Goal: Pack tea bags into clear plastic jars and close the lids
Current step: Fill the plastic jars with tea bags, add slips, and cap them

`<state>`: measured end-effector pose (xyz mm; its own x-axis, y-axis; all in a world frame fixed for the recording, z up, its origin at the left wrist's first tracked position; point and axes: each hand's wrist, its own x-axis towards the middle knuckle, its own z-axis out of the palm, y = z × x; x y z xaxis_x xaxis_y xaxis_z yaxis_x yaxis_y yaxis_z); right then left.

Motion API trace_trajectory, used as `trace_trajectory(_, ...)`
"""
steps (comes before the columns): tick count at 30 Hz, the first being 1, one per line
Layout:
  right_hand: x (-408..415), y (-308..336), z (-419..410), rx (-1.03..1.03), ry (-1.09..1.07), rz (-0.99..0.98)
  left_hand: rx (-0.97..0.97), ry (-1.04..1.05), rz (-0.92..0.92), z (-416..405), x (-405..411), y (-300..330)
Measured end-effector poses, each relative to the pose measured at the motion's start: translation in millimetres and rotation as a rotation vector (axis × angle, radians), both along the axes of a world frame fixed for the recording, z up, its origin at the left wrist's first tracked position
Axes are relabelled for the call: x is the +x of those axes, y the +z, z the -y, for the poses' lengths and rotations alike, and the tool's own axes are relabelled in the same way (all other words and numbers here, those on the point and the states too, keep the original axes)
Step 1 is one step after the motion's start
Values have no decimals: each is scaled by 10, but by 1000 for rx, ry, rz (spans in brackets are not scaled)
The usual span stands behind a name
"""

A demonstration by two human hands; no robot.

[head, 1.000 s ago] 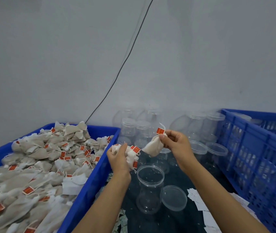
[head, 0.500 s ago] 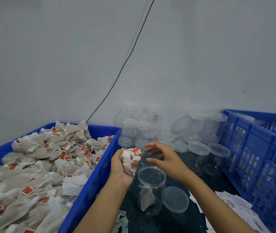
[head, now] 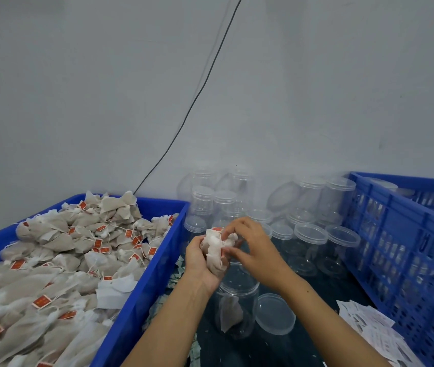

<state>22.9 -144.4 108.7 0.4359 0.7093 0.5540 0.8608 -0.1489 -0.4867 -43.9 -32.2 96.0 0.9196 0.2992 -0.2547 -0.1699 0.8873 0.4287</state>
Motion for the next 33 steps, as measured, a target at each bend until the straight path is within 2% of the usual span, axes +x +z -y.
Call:
trace_trajectory(3, 13, -4, -30, -10, -144, 197, 78, 3, -40, 25, 3, 13)
trace_trajectory(6, 7, 58, -66, 38, -223, 266, 67, 9, -51, 31, -14, 31)
trace_trajectory(11, 72, 99, -78, -207, -176, 382, -8, 57, -16, -2, -7, 1)
trace_trajectory(16, 23, 62, -82, -117, -228, 477, -3, 46, -13, -8, 11, -17)
trace_trajectory(18, 23, 79, -97, -29, -240, 437, -21, 65, 21, 3, 18, -1)
trace_trajectory(21, 47, 150, -98, 119, -229, 258, 1, 105, 33, 6, 14, 51)
trace_trajectory(26, 81, 305, -30, 414, -82, -251, 40, 206, -42, -68, 0, 75)
trace_trajectory(28, 130, 352, 33, 485, -46, -361, -6, 233, -13, -103, -31, 60)
trace_trajectory(30, 194, 361, 99, 433, -36, -372, -37, 266, 1, -133, -58, 35)
trace_trajectory(33, 254, 296, 155, 208, 21, -399, -30, 275, 11, -148, -73, 18)
